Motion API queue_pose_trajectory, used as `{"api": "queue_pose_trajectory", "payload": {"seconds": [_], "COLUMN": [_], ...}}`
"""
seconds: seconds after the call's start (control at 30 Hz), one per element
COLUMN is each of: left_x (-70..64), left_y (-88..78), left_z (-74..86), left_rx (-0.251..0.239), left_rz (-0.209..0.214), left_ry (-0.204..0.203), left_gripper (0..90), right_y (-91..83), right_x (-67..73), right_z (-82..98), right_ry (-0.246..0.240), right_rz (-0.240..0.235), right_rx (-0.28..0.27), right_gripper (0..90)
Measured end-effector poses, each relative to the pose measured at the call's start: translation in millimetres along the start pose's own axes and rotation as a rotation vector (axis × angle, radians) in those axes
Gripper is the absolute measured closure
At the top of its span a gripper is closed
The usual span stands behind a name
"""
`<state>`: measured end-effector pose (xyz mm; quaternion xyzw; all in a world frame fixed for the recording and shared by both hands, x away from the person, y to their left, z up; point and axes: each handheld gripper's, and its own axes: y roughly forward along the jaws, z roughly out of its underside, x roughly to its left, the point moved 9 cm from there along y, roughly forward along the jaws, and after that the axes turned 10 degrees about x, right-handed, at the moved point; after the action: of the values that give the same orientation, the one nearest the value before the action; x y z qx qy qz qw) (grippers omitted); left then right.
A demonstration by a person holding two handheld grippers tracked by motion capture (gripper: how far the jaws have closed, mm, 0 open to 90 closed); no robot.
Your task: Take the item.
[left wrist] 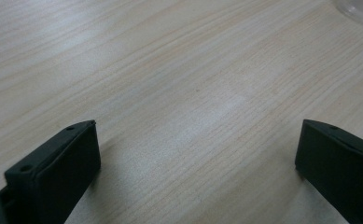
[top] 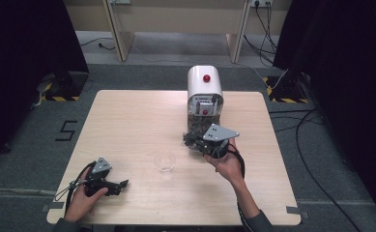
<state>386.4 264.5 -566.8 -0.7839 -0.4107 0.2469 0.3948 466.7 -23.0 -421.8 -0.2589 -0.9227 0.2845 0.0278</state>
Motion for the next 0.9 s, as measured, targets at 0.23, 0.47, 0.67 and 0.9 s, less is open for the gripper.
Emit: {"api": "queue_pose_trajectory", "payload": {"seconds": [0.23, 0.47, 0.67, 0.9], "left_x": [0.1, 0.0, 0.0, 0.0], "left_y": [0.0, 0.0, 0.0, 0.0], "left_z": [0.0, 0.0, 0.0, 0.0], "left_rx": [0.000, 0.000, 0.000, 0.000], "left_rz": [0.000, 0.000, 0.000, 0.000], "left_ry": [0.000, 0.000, 0.000, 0.000], "left_gripper": [0.0, 0.0, 0.0, 0.0], "right_y": [0.4, 3.3, 6.0, 14.5], "right_x": [10.8, 21.1, 31.7, 47.6], "right_z": [-4.8, -7.9, -10.3, -11.0], "right_ry": [-0.016, -0.033, -0.050, -0.079], "right_rz": [-0.022, -0.044, -0.065, -0.101], "right_rx": [-0.005, -0.011, -0.009, -0.002], "right_gripper": [90.0, 90.0, 90.0, 90.0]}}
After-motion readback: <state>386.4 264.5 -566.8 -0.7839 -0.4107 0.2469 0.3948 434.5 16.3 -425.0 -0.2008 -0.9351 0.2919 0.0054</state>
